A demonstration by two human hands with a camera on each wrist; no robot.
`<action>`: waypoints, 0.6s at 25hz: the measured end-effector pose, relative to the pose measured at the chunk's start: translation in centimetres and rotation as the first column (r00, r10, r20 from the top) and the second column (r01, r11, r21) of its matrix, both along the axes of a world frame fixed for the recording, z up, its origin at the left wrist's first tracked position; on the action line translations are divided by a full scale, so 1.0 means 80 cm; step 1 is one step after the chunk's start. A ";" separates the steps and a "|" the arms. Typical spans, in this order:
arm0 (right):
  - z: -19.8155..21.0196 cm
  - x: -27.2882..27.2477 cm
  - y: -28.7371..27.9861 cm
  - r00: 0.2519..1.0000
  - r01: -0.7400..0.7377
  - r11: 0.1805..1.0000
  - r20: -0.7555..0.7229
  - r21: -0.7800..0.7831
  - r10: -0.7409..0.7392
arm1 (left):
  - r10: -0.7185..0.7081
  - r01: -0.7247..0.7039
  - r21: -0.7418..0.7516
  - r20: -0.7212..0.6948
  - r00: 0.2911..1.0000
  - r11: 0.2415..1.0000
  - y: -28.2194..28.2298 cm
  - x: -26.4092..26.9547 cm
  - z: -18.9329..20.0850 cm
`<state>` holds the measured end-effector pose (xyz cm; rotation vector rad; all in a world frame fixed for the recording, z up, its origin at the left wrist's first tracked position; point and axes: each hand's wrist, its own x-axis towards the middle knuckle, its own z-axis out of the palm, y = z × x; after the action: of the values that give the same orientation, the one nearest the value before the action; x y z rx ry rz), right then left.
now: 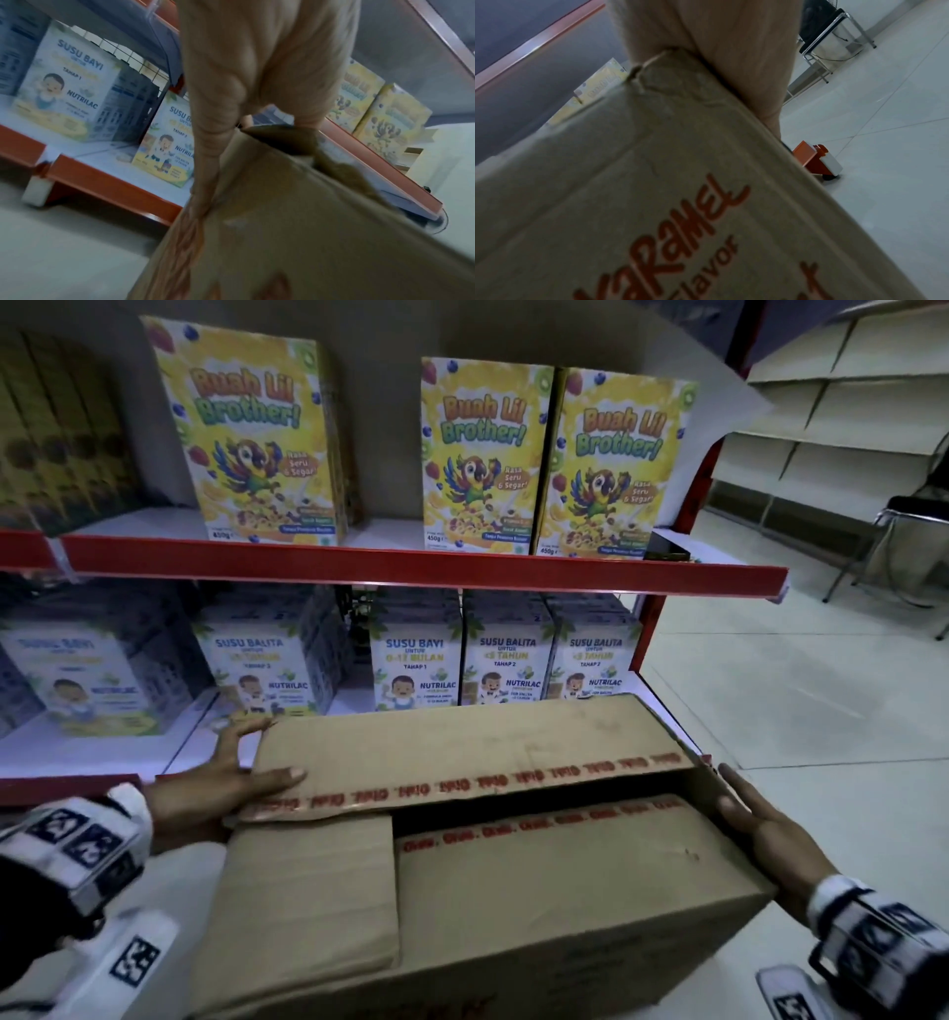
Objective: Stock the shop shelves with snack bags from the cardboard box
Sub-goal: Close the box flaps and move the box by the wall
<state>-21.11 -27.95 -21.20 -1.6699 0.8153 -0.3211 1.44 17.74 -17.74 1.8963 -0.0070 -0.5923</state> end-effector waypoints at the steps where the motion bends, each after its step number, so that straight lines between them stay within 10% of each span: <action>1: 0.000 0.004 0.000 1.000 0.012 0.996 -0.006 0.088 -0.012 | 0.022 -0.023 -0.010 -0.060 0.998 1.000 -0.001 -0.009 -0.010; 8: 0.036 0.038 0.006 0.990 -0.073 0.981 -0.104 0.182 0.093 | 0.074 -0.106 -0.141 -0.221 0.973 0.984 0.011 -0.052 -0.038; 15: 0.045 0.067 0.039 0.938 -0.339 0.913 0.001 0.227 0.348 | 0.118 -0.134 -0.246 -0.079 0.990 0.960 0.025 -0.058 -0.009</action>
<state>-15.74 -24.83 -17.59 -1.5730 0.5482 0.0494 -3.20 19.71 -18.49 1.6185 0.0770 -0.5380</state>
